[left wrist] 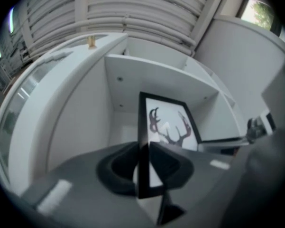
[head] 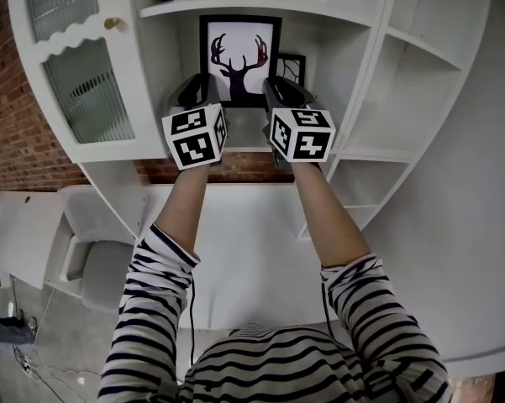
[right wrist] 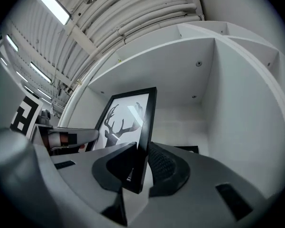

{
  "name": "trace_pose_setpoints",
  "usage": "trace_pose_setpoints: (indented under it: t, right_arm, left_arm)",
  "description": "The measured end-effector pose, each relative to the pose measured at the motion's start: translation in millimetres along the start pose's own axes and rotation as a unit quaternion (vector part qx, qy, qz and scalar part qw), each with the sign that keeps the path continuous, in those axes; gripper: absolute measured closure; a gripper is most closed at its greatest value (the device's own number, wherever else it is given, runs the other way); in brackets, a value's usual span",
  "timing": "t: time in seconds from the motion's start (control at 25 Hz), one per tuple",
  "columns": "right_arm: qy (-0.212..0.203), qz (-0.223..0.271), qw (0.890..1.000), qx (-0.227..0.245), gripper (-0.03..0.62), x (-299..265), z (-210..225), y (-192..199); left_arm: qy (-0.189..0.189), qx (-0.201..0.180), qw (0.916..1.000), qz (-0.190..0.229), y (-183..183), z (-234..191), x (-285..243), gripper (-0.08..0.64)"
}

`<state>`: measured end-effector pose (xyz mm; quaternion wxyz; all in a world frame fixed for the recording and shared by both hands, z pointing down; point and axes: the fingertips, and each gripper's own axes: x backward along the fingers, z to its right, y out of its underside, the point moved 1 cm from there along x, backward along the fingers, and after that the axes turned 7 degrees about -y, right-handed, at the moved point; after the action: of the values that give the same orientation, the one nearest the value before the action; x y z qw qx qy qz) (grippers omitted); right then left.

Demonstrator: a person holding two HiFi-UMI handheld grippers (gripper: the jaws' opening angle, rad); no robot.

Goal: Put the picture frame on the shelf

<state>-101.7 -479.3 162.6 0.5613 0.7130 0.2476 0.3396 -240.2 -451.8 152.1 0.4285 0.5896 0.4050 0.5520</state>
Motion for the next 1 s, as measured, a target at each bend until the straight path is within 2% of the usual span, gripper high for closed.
trace_pose_setpoints:
  t: [0.4, 0.72, 1.0]
  right_arm:
    - [0.008, -0.034, 0.999, -0.014, 0.525, -51.7, 20.2, 9.8]
    - [0.016, -0.043, 0.999, -0.018, 0.526, -78.2, 32.8, 12.6]
    - [0.013, -0.076, 0.997, -0.023, 0.525, -97.2, 37.6, 32.1]
  left_arm:
    - [-0.006, -0.015, 0.9995, -0.028, 10.6, -13.1, -51.8, 0.48]
    - [-0.009, -0.009, 0.9993, -0.037, 18.8, -18.8, -78.7, 0.48]
    - [-0.002, -0.016, 0.998, -0.062, 38.2, -26.5, -99.9, 0.48]
